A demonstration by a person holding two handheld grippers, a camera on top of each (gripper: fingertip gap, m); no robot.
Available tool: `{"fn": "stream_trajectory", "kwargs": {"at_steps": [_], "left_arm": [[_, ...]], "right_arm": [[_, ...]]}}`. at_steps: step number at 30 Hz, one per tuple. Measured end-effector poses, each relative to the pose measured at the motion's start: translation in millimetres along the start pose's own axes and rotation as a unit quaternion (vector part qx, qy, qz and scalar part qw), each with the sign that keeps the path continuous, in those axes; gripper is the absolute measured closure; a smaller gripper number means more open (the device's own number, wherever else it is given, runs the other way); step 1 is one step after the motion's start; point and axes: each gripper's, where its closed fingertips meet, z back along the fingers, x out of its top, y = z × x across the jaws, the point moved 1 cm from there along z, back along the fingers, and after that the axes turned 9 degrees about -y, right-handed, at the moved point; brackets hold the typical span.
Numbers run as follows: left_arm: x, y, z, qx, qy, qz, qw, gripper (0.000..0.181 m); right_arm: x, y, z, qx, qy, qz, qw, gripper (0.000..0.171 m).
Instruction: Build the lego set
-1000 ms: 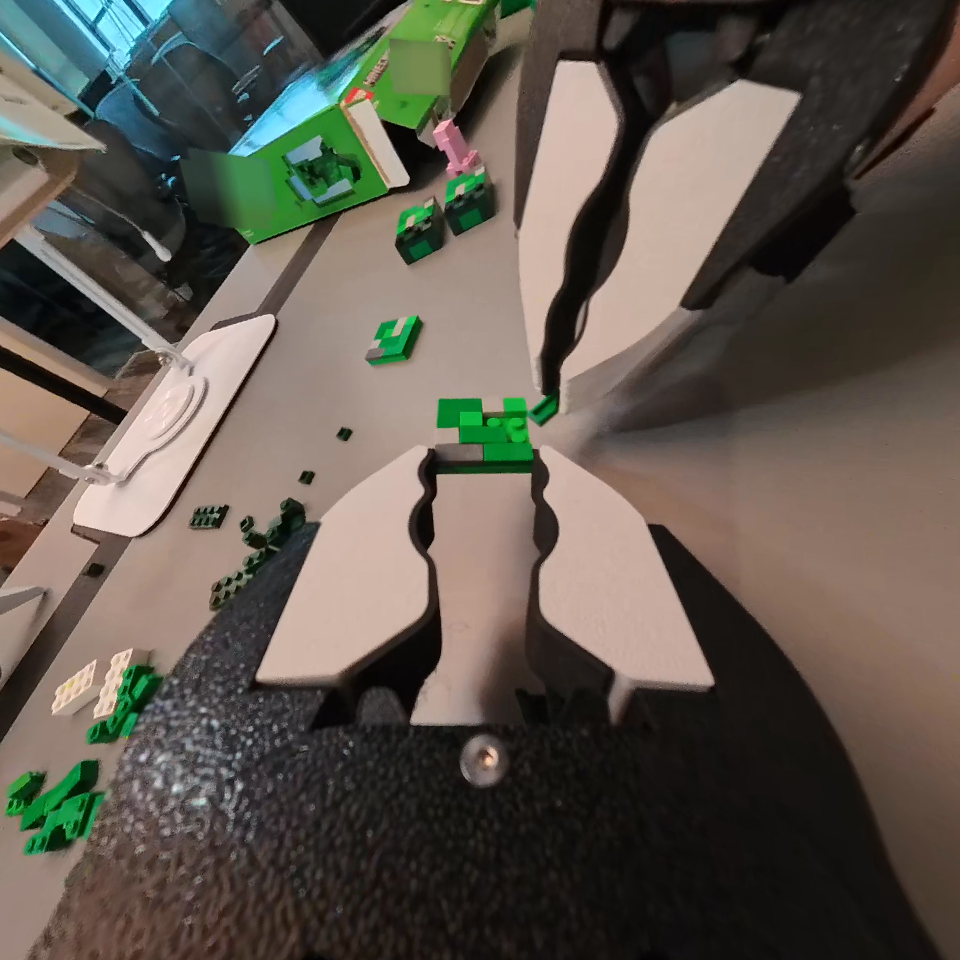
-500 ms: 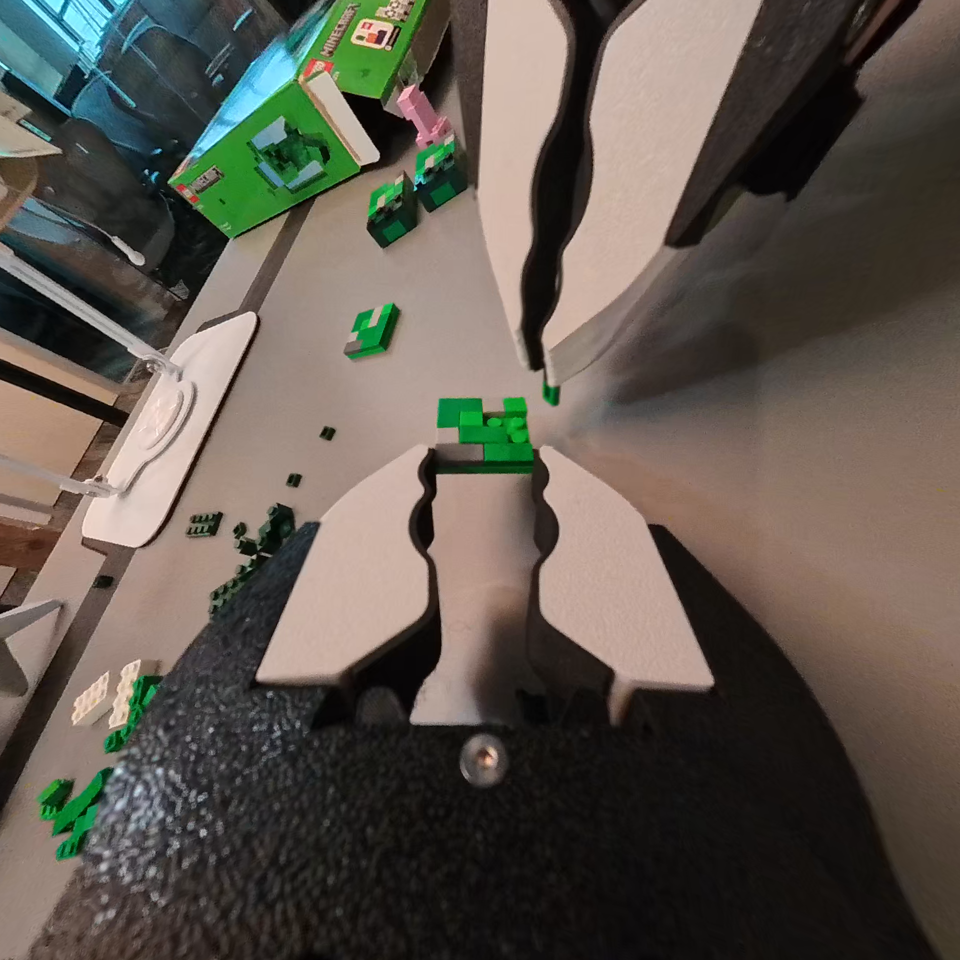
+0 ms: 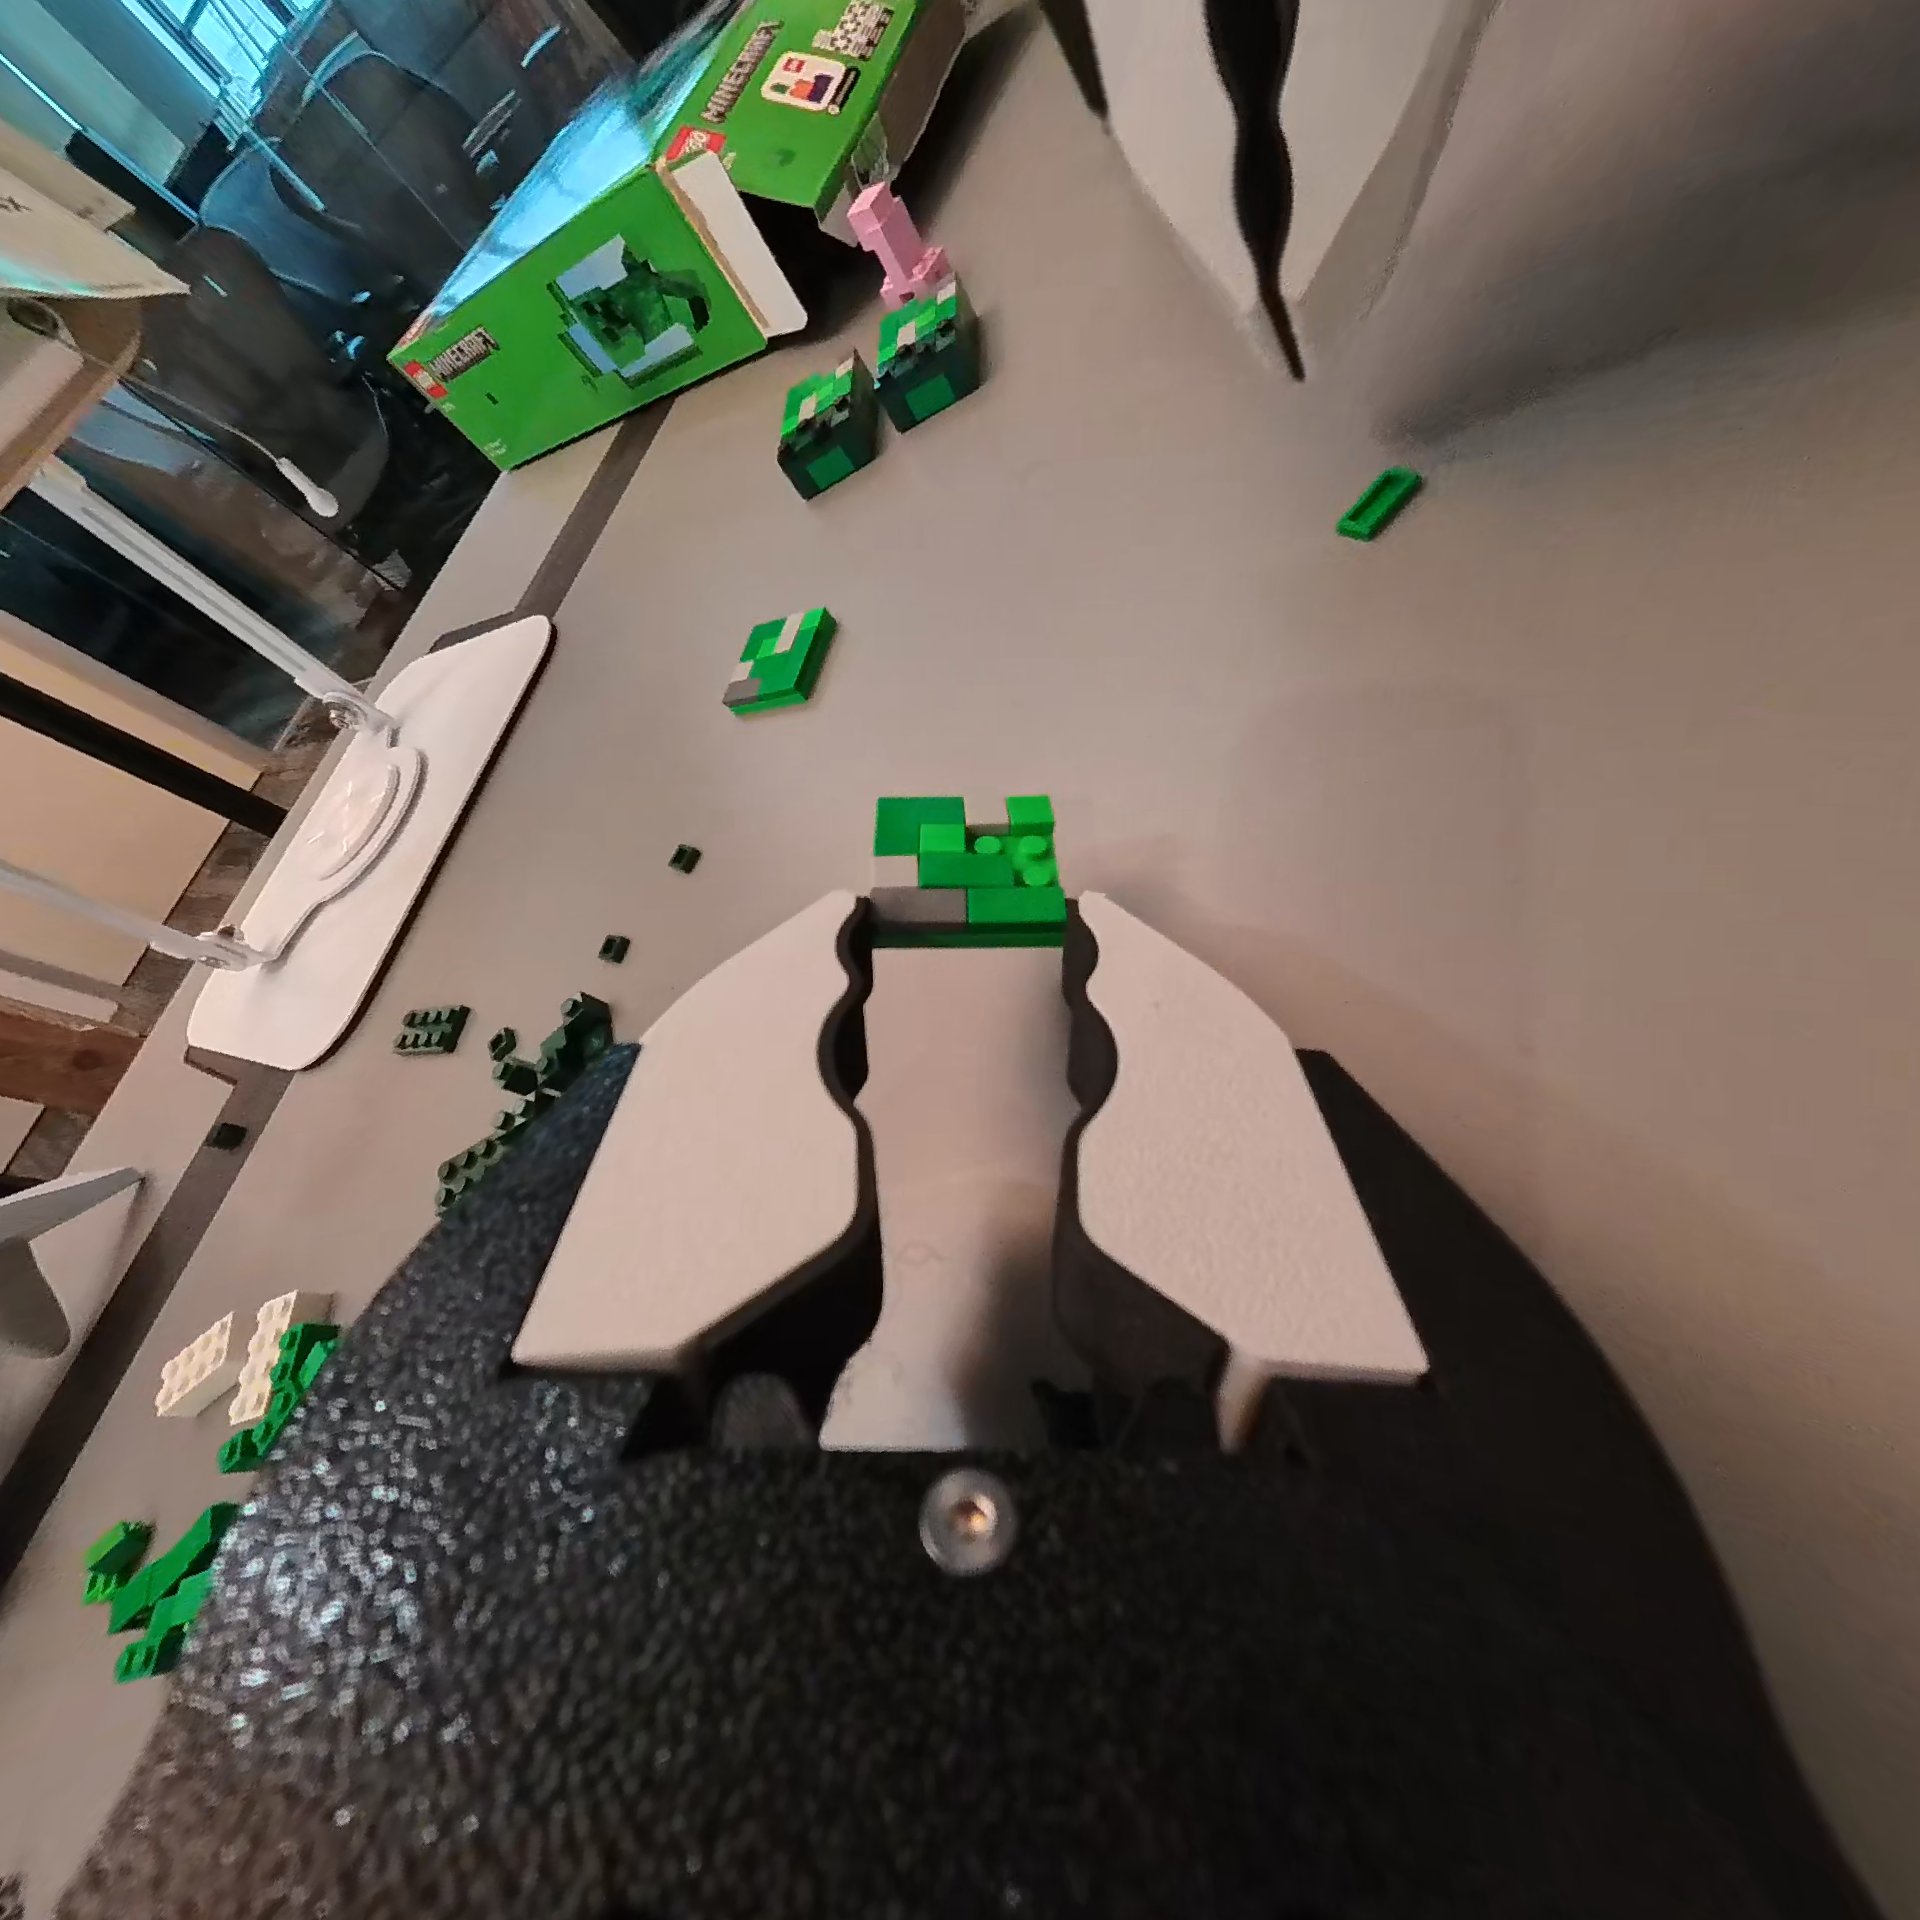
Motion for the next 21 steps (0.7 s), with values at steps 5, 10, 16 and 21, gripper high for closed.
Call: {"fn": "stream_trajectory", "kwargs": {"at_steps": [5,10,16,21], "left_arm": [[0,0,0,0.001,0.0,-0.001,1.0,0.146],[0,0,0,0.001,-0.001,-0.003,1.0,0.146],[4,-3,-1,-0.003,-0.011,-0.003,1.0,0.146],[8,-7,-2,-0.011,-0.019,-0.007,1.0,0.146]], "right_arm": [[-5,8,-9,-0.015,-0.066,-0.001,0.998,0.162],[-8,16,-17,-0.015,-0.126,-0.046,0.991,0.158],[-12,12,-20,-0.041,-0.124,-0.033,0.991,0.158],[-8,16,-23,-0.044,-0.117,-0.002,0.992,0.164]]}}
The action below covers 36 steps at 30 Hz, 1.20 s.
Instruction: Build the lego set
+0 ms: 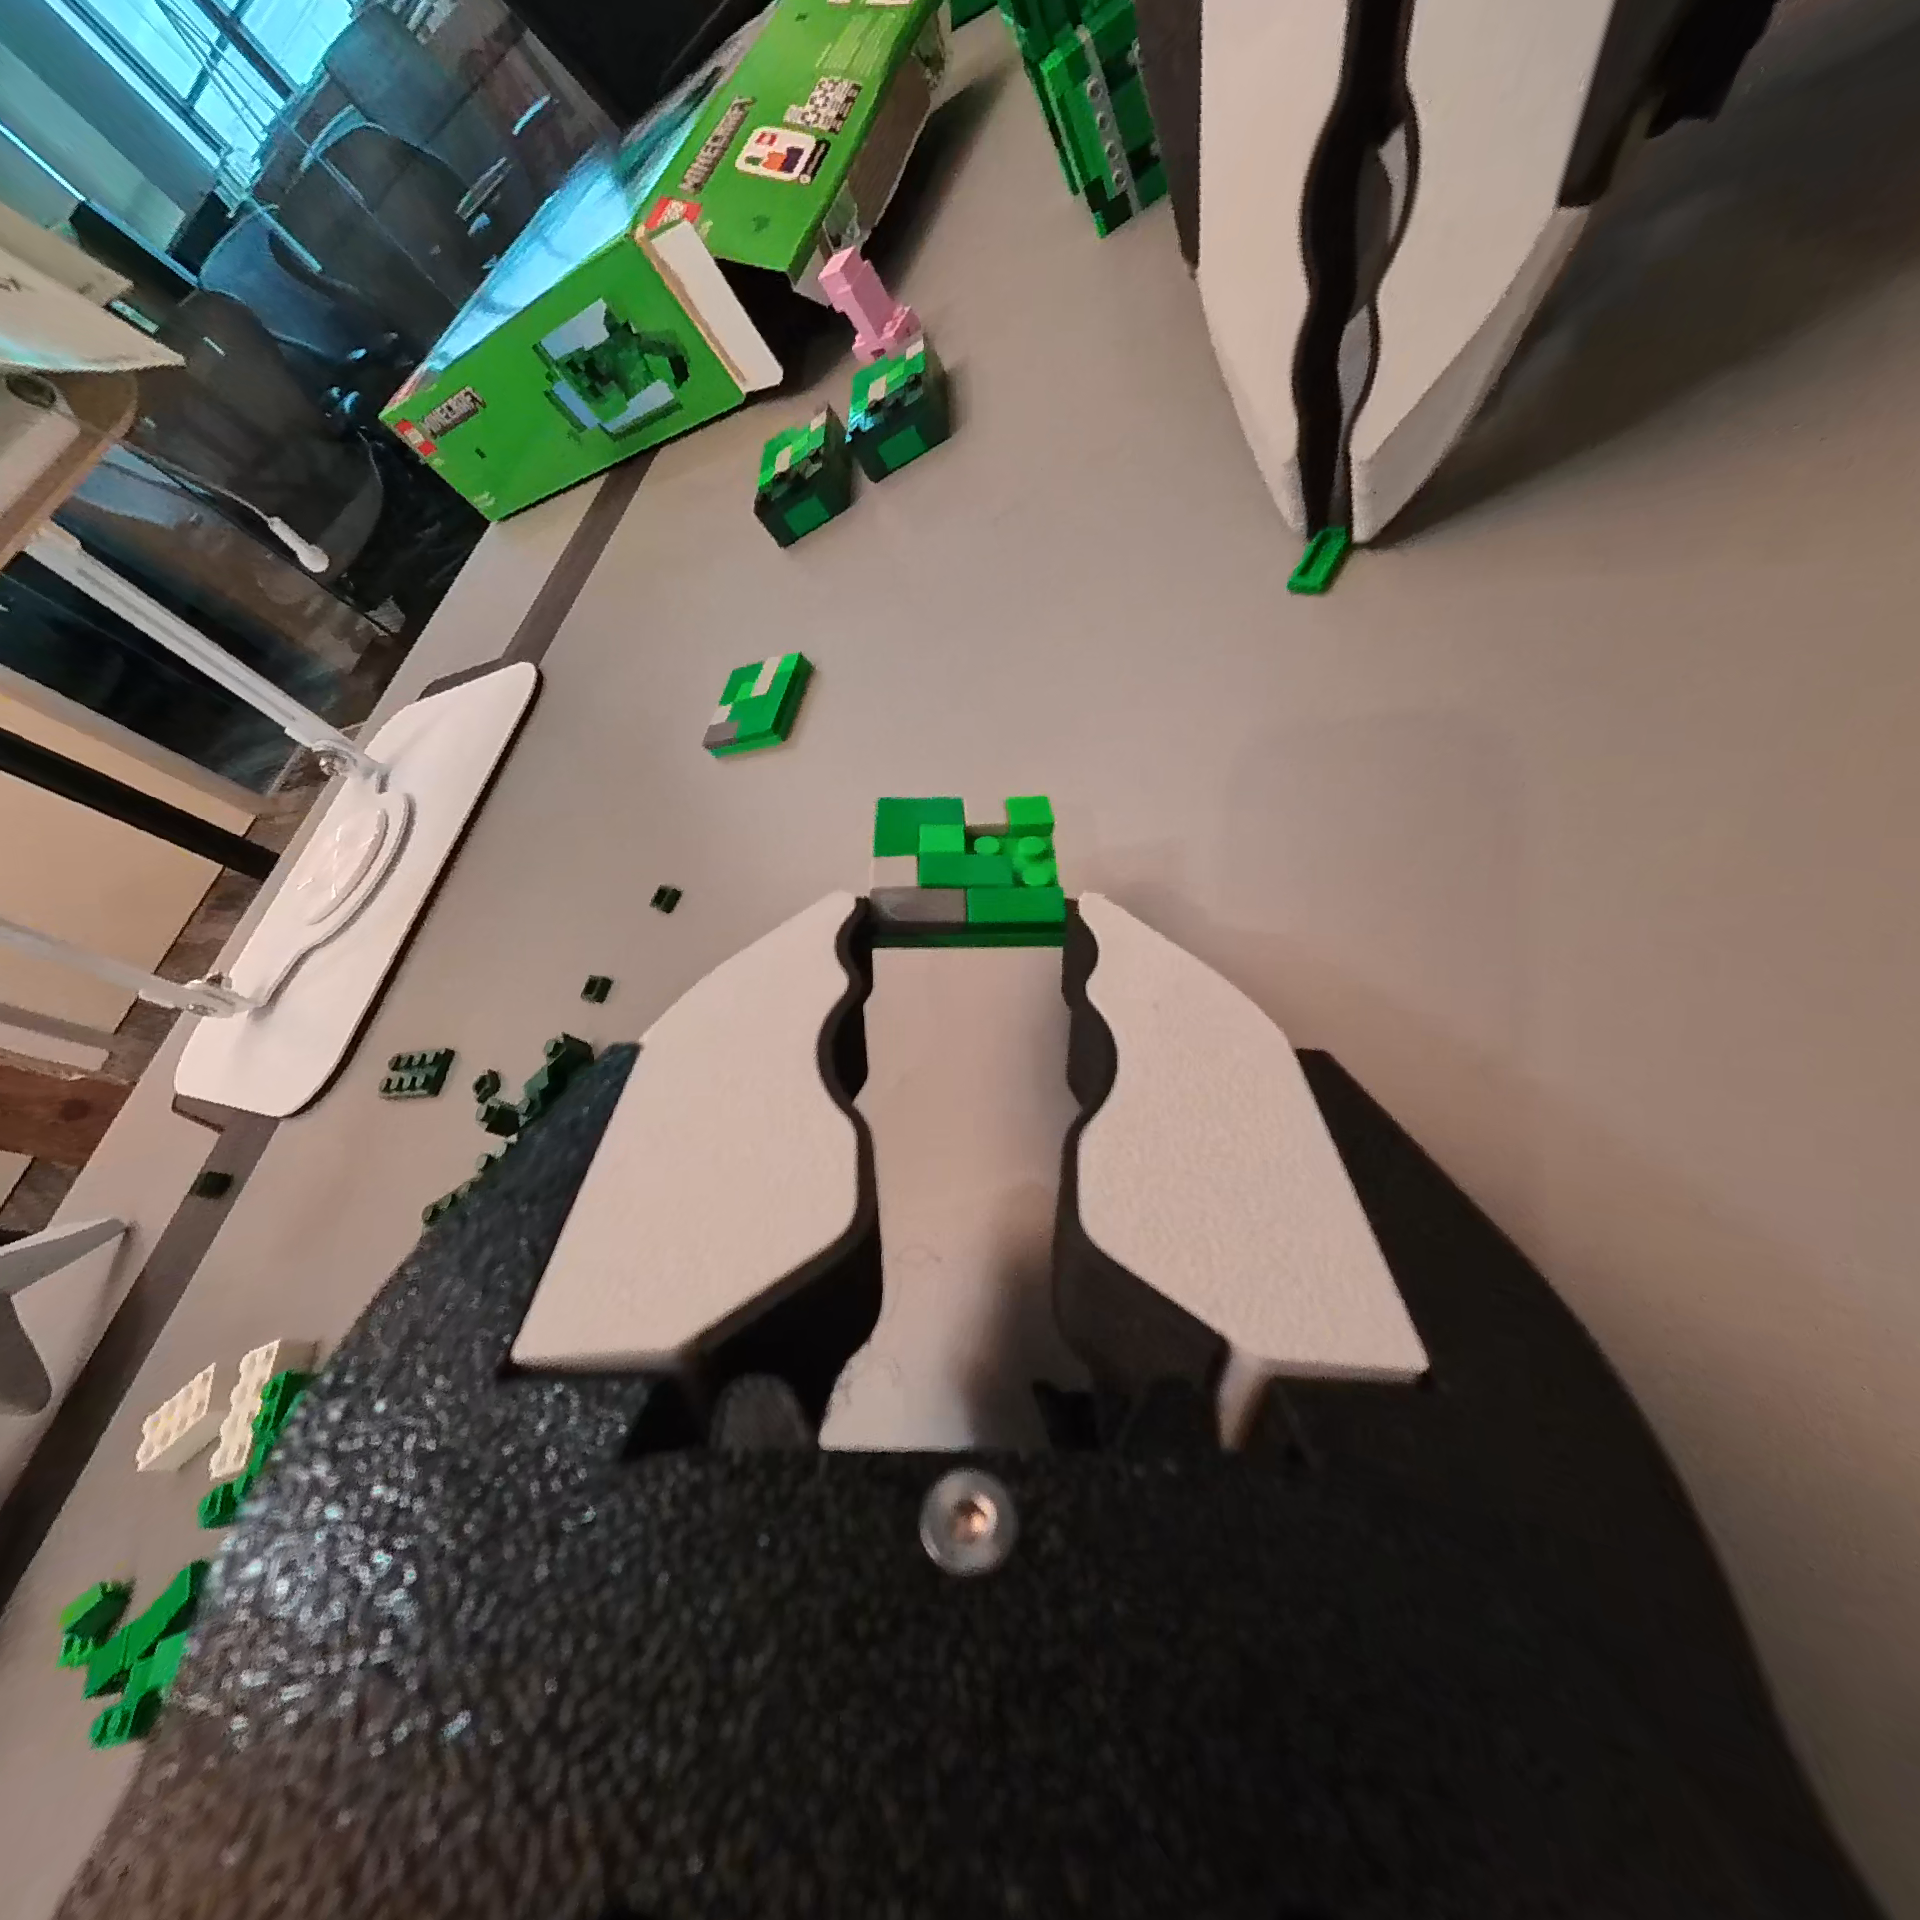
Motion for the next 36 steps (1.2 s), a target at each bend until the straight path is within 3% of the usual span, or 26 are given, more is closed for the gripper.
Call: {"fn": "stream_trajectory", "kwargs": {"at_steps": [6,15,22,26,36], "left_arm": [[23,-26,-2,-0.064,-0.052,0.009,0.997,0.146],[15,-34,-7,-0.072,-0.019,-0.028,0.997,0.146],[9,-14,-6,-0.019,0.0,-0.01,1.0,0.146],[22,-17,-3,-0.034,-0.047,0.009,0.998,0.146],[13,-30,-8,-0.065,-0.012,-0.016,0.998,0.146]], "right_arm": [[29,10,-6,0.01,-0.041,0.04,0.998,0.164],[67,20,-10,0.029,-0.086,0.08,0.993,0.164],[61,13,-13,0.016,-0.059,0.084,0.995,0.164],[54,11,-16,0.007,-0.042,0.084,0.996,0.164],[64,14,-14,0.016,-0.058,0.084,0.995,0.164]]}}
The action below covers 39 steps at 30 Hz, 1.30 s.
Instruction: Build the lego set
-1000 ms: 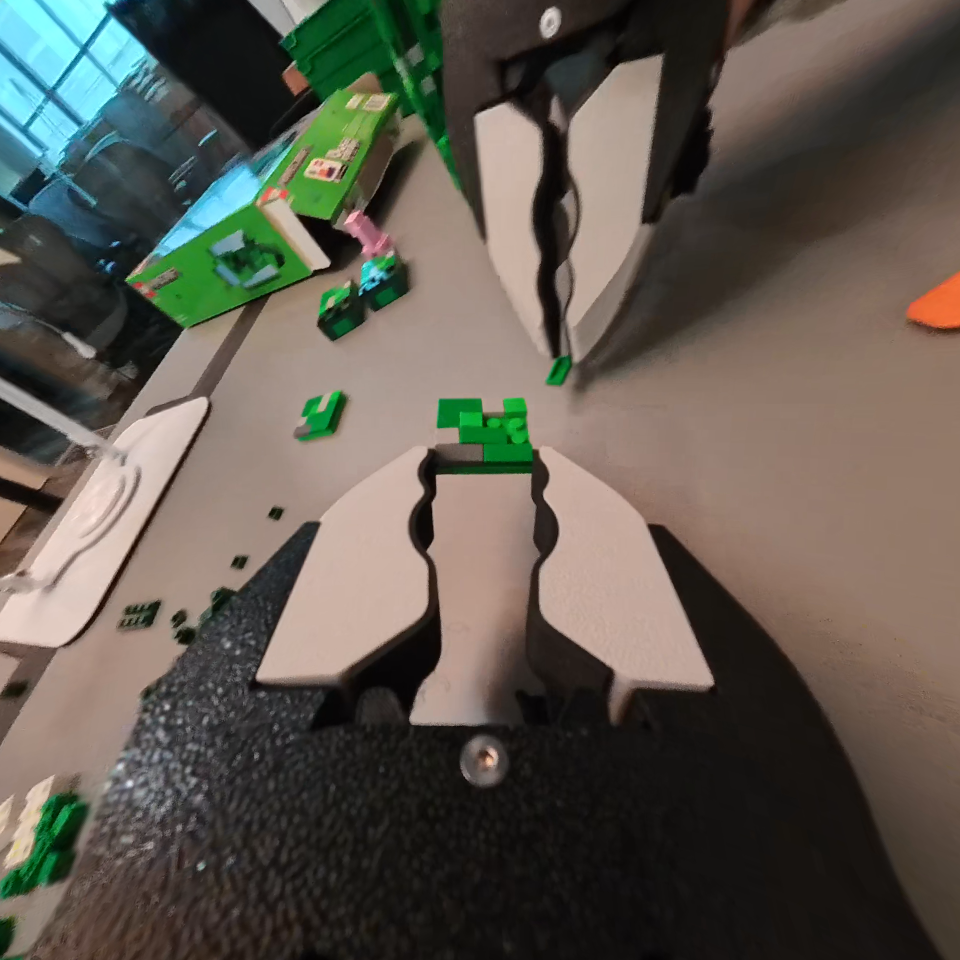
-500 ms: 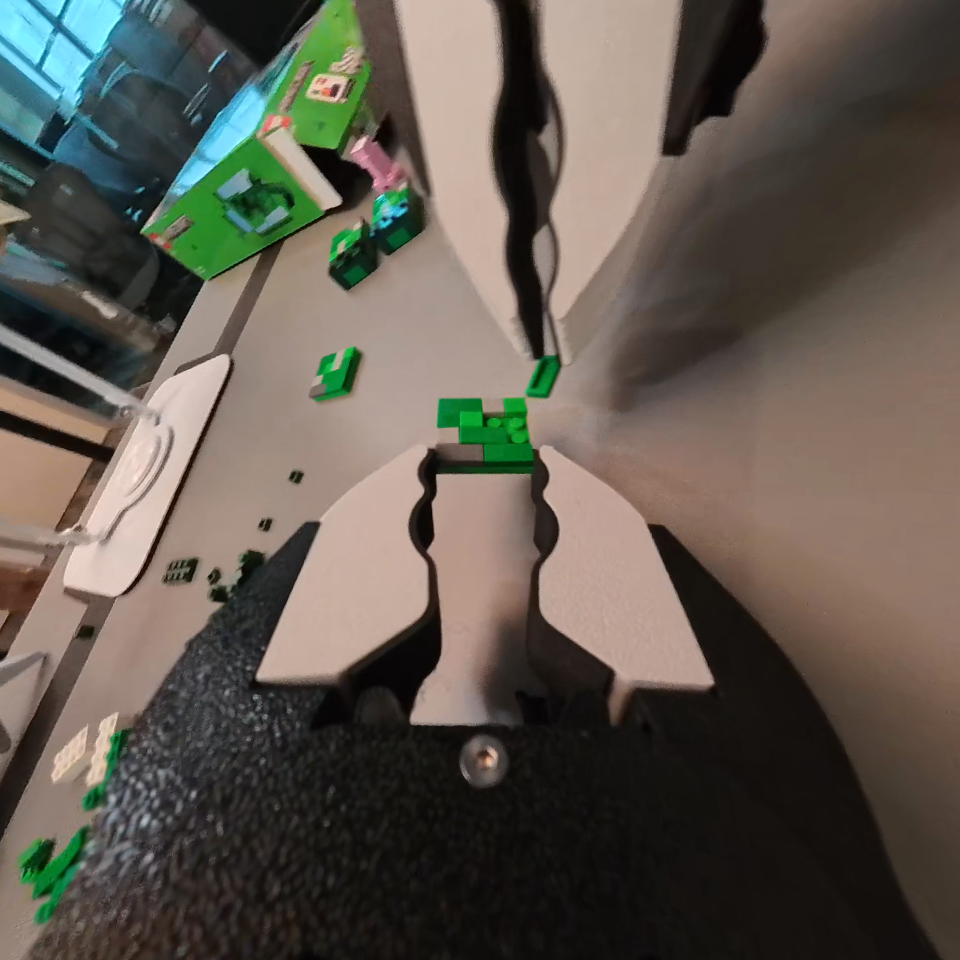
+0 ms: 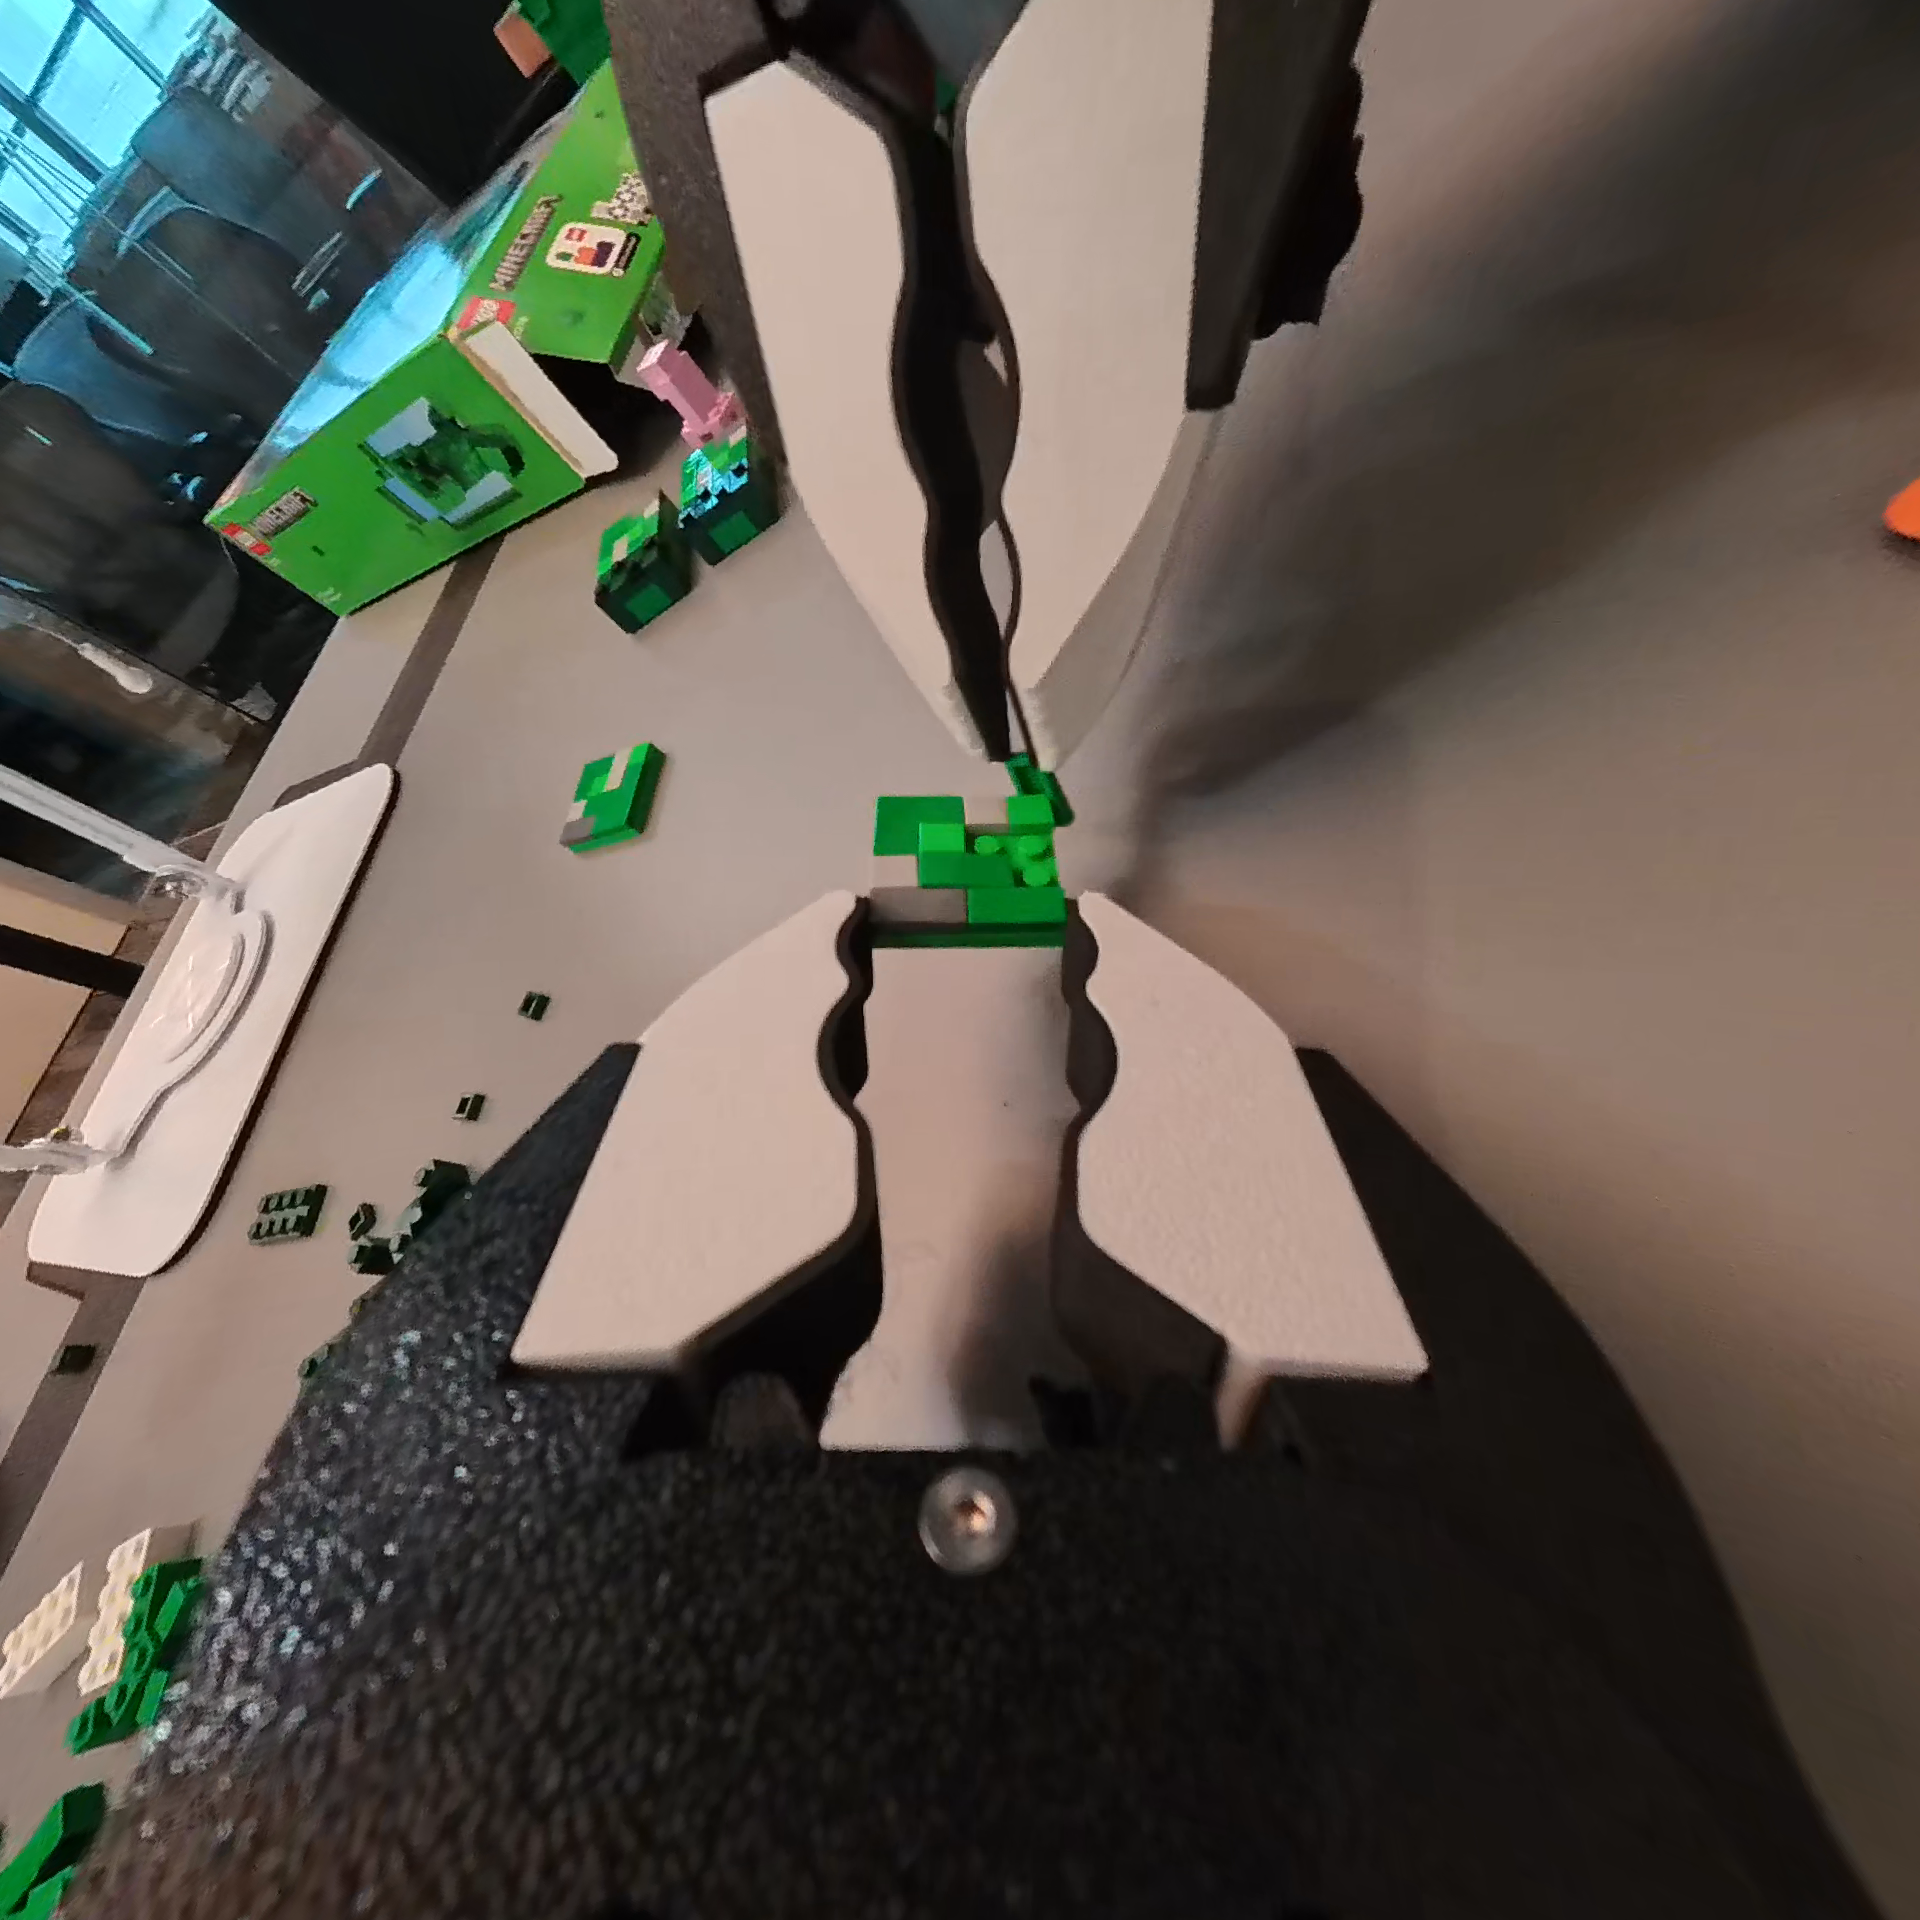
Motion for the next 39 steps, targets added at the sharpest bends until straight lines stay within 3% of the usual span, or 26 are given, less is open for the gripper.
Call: {"fn": "stream_trajectory", "kwargs": {"at_steps": [10,17,24,29,32,39], "left_arm": [[-5,-1,-1,-0.006,0.02,0.008,1.0,0.147],[-13,16,4,0.042,0.031,0.015,0.999,0.146],[-9,13,3,0.043,0.02,-0.002,0.999,0.146],[-8,14,4,0.044,0.015,-0.002,0.999,0.146],[-5,11,4,0.04,0.011,-0.007,0.999,0.146],[-5,9,4,0.039,0.018,-0.026,0.999,0.146]], "right_arm": [[-5,0,-12,0.016,0.023,0.005,1.0,0.171],[-9,-4,3,0.011,0.006,-0.038,0.999,0.17],[-33,52,34,0.129,0.006,-0.043,0.991,0.158],[-44,81,40,0.127,0.01,0.014,0.992,0.143],[-51,88,35,0.116,0.021,0.056,0.991,0.145],[-45,90,25,0.103,0.015,-0.049,0.993,0.148]]}}
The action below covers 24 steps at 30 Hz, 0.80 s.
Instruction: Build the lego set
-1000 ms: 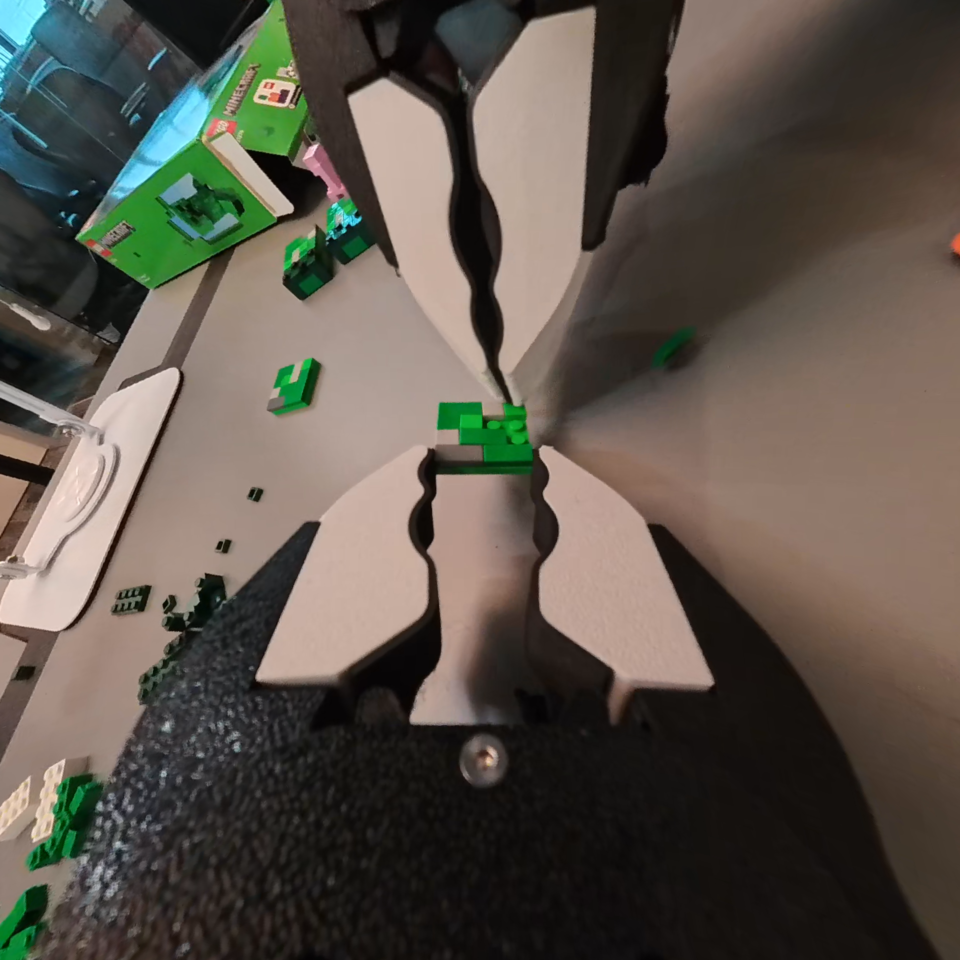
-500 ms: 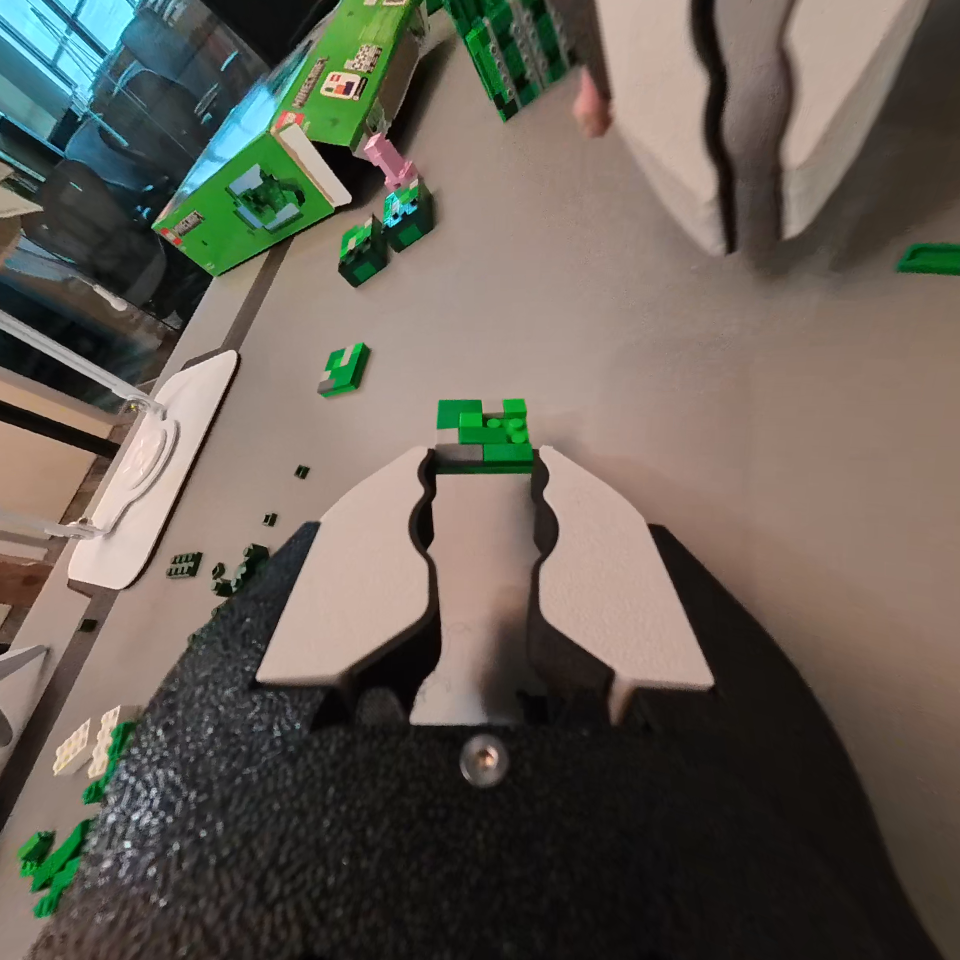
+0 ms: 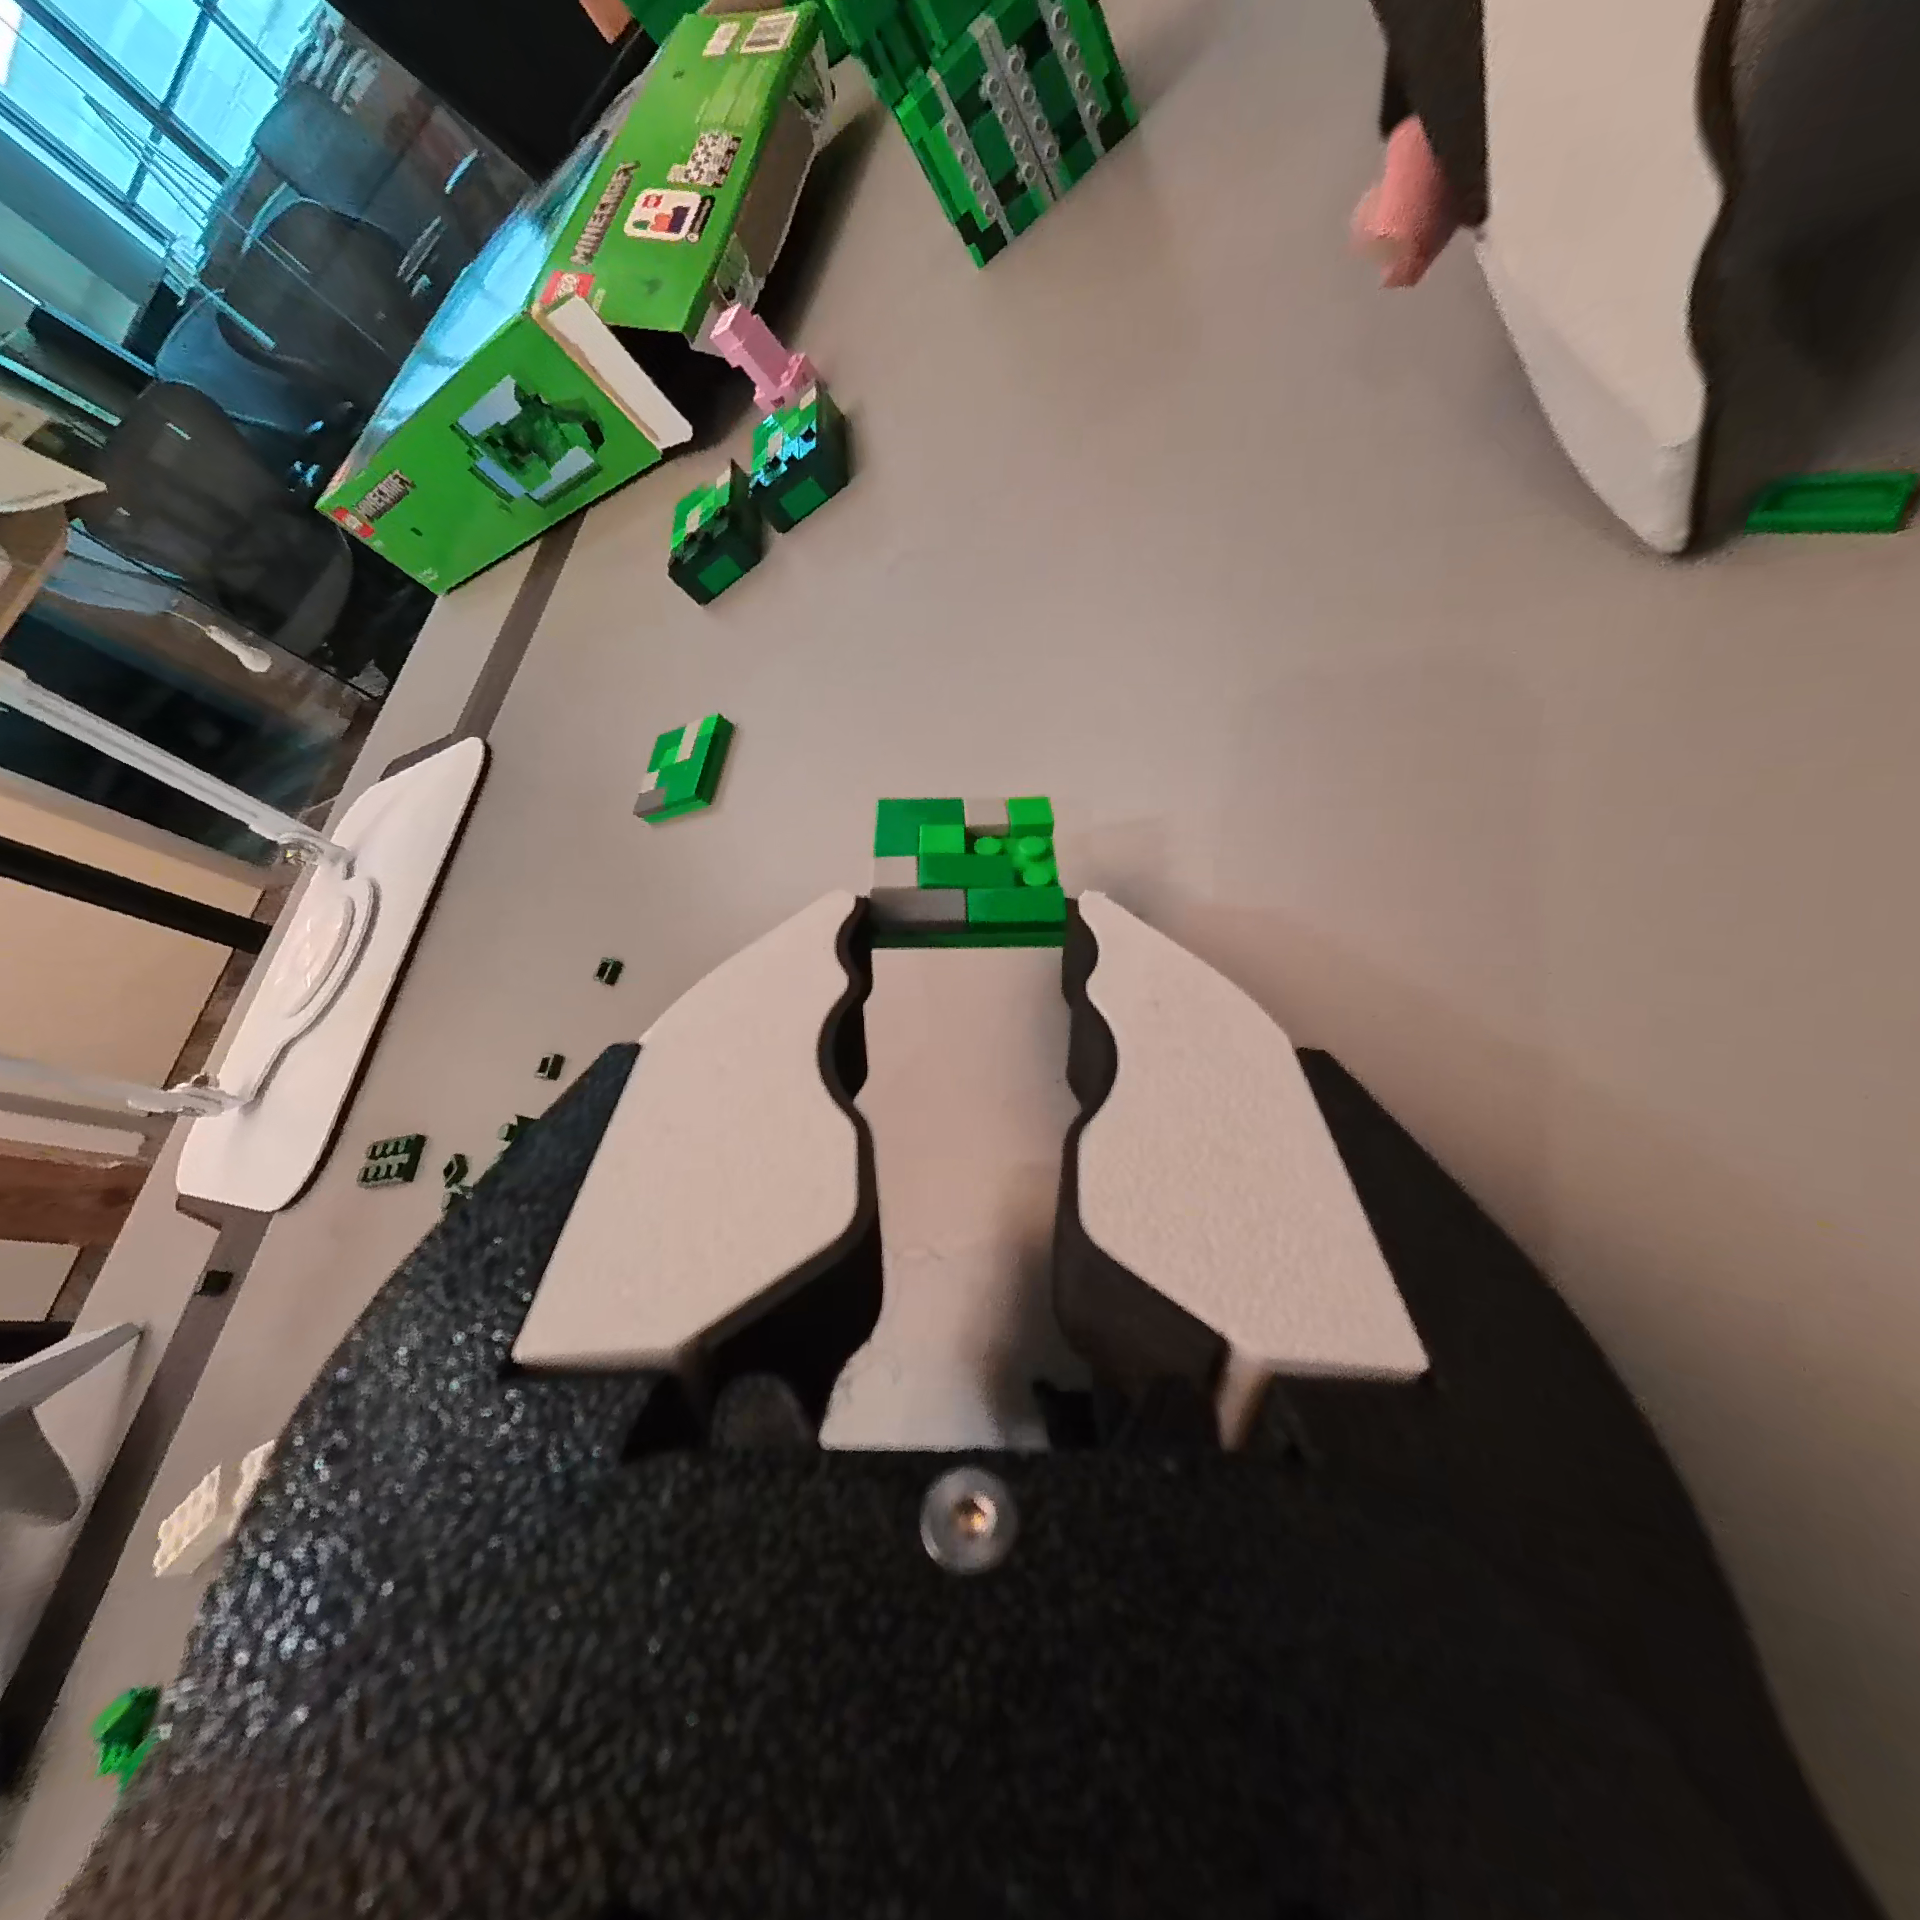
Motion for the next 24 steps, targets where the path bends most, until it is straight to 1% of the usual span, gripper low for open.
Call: {"fn": "stream_trajectory", "kwargs": {"at_steps": [4,7,15,20,23,24], "left_arm": [[-1.1,-0.5,0.0,-0.002,0.003,-0.002,1.0,0.146],[-0.5,-1.4,-0.2,-0.003,0.002,-0.003,1.0,0.146],[-0.7,-1.6,0.4,-0.004,0.001,-0.002,1.0,0.146],[-1.1,-3.9,-0.5,-0.01,0.002,-0.003,1.0,0.146],[-1.1,-3.9,-0.4,-0.01,0.002,-0.003,1.0,0.146],[-1.4,-3.8,-0.4,-0.01,0.002,-0.002,1.0,0.146]], "right_arm": [[-3.9,-3.6,3.7,-0.047,0.01,-0.002,0.999,0.152],[-5.3,-0.6,4.4,-0.049,0.005,-0.021,0.999,0.151],[-10.0,3.1,8.4,-0.051,-0.001,-0.029,0.998,0.151],[-4.8,3.3,8.6,-0.033,-0.034,-0.053,0.998,0.159],[-2.4,4.3,8.6,-0.03,-0.036,-0.036,0.998,0.168],[-2.4,3.7,8.6,-0.031,-0.032,-0.029,0.999,0.168]]}}
